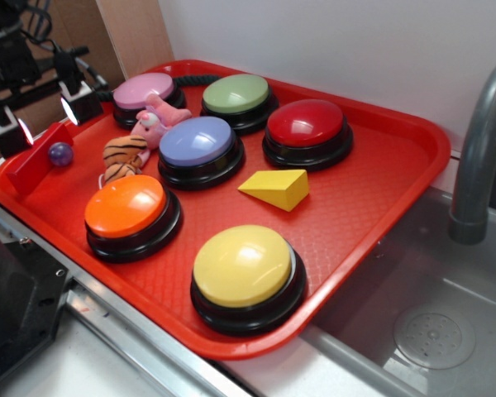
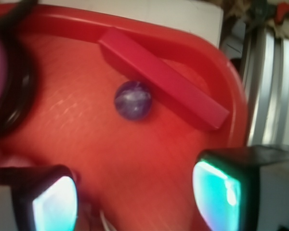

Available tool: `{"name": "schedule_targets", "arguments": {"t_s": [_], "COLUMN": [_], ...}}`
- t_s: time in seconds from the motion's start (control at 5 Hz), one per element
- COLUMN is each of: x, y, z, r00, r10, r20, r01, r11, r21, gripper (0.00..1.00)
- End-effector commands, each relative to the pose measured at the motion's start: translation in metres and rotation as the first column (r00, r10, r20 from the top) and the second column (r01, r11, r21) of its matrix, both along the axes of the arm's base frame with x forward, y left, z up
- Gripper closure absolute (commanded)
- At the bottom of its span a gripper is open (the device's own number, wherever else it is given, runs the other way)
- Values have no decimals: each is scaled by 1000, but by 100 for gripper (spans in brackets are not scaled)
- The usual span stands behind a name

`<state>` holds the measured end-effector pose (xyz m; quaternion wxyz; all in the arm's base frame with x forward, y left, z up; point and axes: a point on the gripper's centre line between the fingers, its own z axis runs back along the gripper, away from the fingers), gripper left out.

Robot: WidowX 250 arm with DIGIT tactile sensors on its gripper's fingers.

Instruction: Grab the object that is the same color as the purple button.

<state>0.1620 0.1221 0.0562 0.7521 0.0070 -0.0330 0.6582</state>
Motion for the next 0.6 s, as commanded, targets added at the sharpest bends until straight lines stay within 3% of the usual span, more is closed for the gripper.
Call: {"name": "schedule_targets", "arguments": {"t_s": [0.0,0.2,0.4], "x": [-5,-8,-9], "y": [21,29,36], "z": [-20,-29,-36], "r00": [986,973,965], "r10": [166,226,261], "r20": [32,32,39], "r01": [-168,-228,-263], "r11": [984,970,962], "r21": [63,84,67], "gripper": [0,0,0]}}
